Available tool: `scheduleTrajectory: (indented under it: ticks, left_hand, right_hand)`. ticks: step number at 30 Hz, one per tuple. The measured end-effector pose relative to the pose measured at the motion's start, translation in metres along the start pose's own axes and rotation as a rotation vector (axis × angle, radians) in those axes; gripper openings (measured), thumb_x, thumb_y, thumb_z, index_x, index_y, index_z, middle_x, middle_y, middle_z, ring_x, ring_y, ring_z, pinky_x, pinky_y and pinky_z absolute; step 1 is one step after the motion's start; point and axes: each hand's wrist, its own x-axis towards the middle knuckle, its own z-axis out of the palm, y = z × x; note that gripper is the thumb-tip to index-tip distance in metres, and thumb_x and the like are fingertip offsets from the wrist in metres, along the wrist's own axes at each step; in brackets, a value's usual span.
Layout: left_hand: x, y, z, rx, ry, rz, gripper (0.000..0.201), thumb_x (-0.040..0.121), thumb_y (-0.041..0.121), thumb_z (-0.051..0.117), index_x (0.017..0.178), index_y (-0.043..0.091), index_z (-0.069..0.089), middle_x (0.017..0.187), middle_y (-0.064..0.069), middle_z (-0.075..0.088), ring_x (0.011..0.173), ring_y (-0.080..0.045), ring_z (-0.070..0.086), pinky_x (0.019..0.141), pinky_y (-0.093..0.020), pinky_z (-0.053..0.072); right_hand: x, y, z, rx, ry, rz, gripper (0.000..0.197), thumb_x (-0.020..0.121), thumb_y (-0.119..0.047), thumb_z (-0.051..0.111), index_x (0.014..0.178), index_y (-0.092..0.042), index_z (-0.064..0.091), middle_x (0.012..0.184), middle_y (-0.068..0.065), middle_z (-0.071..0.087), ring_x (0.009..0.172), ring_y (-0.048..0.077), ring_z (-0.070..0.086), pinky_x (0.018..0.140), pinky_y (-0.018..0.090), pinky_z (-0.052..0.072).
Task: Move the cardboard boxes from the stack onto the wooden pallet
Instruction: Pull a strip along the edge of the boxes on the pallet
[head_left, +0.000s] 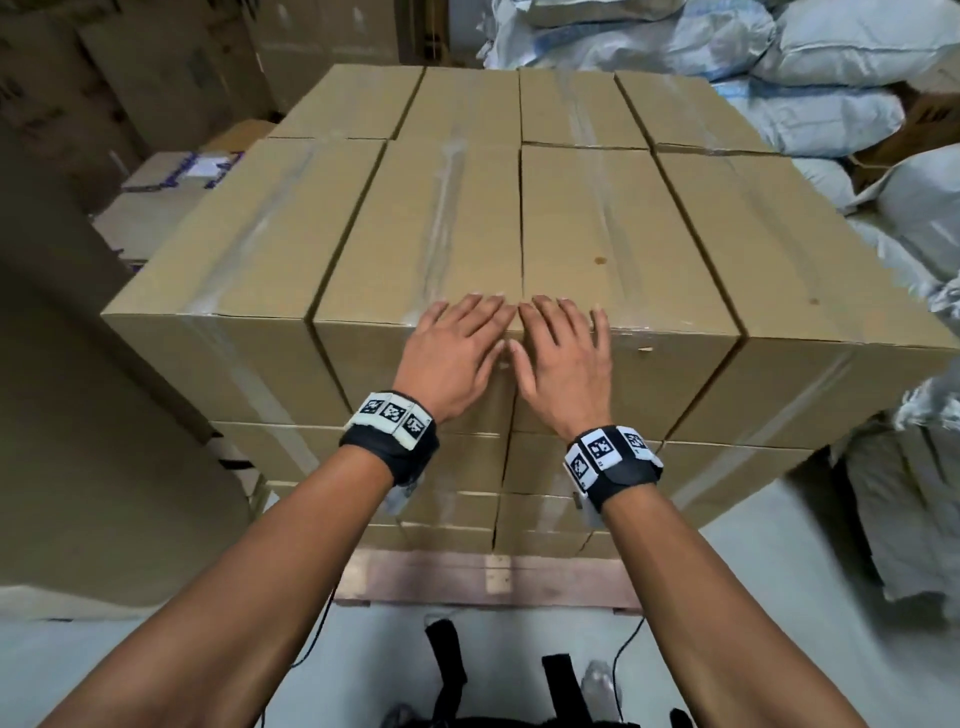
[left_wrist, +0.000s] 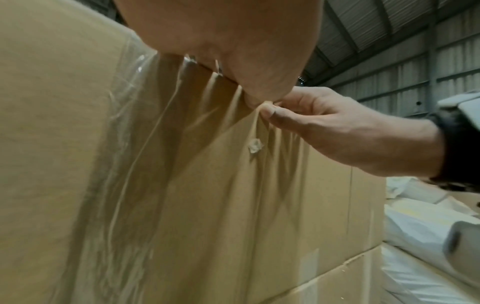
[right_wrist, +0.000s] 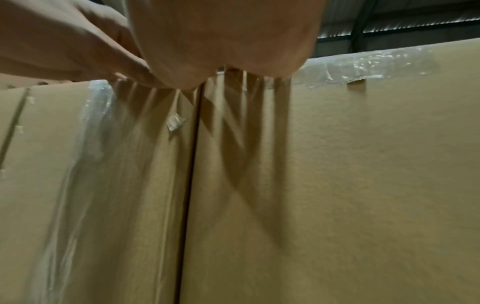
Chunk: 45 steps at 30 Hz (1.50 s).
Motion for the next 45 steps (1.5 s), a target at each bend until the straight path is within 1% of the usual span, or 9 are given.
scheduleTrajectory:
  ticks: [9,16,20,25,29,33,36,40,45]
  left_hand:
    - [0.009,-0.003,0.011,-0.082,0.062,0.020,0.049,0.106,0.035,0.049,0.154,0.027,0.048,0.159,0.003,0.049,0.146,-0.022,0.046,0.115,-0.047,0.037]
    - [0.007,-0.003,0.010,-0.115,0.017,0.032,0.057,0.101,0.028,0.056,0.157,0.024,0.044,0.163,0.002,0.044,0.149,-0.021,0.042,0.117,-0.044,0.034]
    - [0.004,-0.025,-0.005,-0.237,-0.043,0.134,0.063,0.095,0.013,0.060,0.156,0.016,0.045,0.163,-0.003,0.044,0.151,-0.021,0.039,0.125,-0.044,0.028]
    - [-0.025,-0.075,-0.030,-0.227,0.011,0.058,0.050,0.099,0.023,0.046,0.147,0.015,0.056,0.151,-0.003,0.057,0.143,-0.021,0.049,0.128,-0.049,0.022]
    - [-0.055,-0.136,-0.036,-0.126,0.053,-0.112,0.049,0.101,0.024,0.050,0.149,0.016,0.054,0.154,-0.002,0.055,0.146,-0.020,0.046,0.126,-0.055,0.023]
    - [-0.077,-0.186,-0.041,-0.063,0.023,-0.156,0.052,0.109,0.037,0.034,0.151,0.014,0.052,0.156,-0.003,0.052,0.149,-0.019,0.043,0.127,-0.054,0.021]
    - [-0.083,-0.209,-0.038,-0.065,-0.020,-0.090,0.055,0.110,0.041,0.030,0.155,0.015,0.048,0.159,-0.004,0.050,0.149,-0.018,0.042,0.125,-0.045,0.029]
    - [-0.079,-0.220,-0.036,-0.100,-0.044,0.023,0.053,0.112,0.040,0.038,0.156,0.012,0.045,0.160,-0.007,0.048,0.148,-0.021,0.044,0.122,-0.039,0.033]
    - [-0.070,-0.229,-0.044,-0.149,-0.183,0.151,0.058,0.109,0.022,0.041,0.163,0.005,0.027,0.170,-0.015,0.027,0.157,-0.027,0.027,0.129,-0.040,0.022]
  right_hand:
    - [0.000,0.004,0.016,-0.014,0.059,0.054,0.040,0.110,-0.046,0.052,0.141,-0.024,0.062,0.149,-0.004,0.060,0.137,0.025,0.053,0.119,0.050,0.032]
    - [-0.002,0.001,0.016,-0.035,0.074,0.049,0.040,0.111,-0.043,0.051,0.144,-0.023,0.060,0.152,-0.003,0.057,0.140,0.026,0.051,0.122,0.050,0.028]
    - [-0.002,-0.014,0.015,-0.041,0.060,0.084,0.044,0.109,-0.041,0.047,0.143,-0.016,0.057,0.153,0.001,0.054,0.143,0.028,0.046,0.126,0.056,0.020]
    - [0.013,-0.070,0.021,0.053,0.091,-0.010,0.045,0.106,-0.041,0.052,0.140,-0.013,0.060,0.150,0.005,0.057,0.142,0.027,0.049,0.126,0.056,0.019]
    - [0.047,-0.134,0.029,0.118,0.069,-0.144,0.048,0.105,-0.044,0.054,0.140,-0.013,0.061,0.147,0.005,0.060,0.137,0.023,0.054,0.126,0.054,0.021]
    - [0.075,-0.191,0.043,0.127,0.010,-0.217,0.046,0.106,-0.044,0.048,0.139,-0.016,0.063,0.143,0.003,0.064,0.130,0.020,0.059,0.124,0.053,0.025]
    - [0.079,-0.215,0.054,0.113,0.030,-0.175,0.041,0.107,-0.039,0.046,0.135,-0.016,0.067,0.137,0.002,0.069,0.126,0.022,0.062,0.117,0.053,0.033]
    - [0.069,-0.225,0.068,0.062,0.079,-0.073,0.040,0.109,-0.030,0.040,0.134,-0.015,0.067,0.138,0.001,0.068,0.130,0.022,0.060,0.111,0.050,0.038]
    - [0.067,-0.246,0.070,0.042,0.097,0.067,0.039,0.110,-0.024,0.038,0.135,-0.010,0.065,0.139,0.005,0.067,0.131,0.025,0.060,0.113,0.048,0.038]
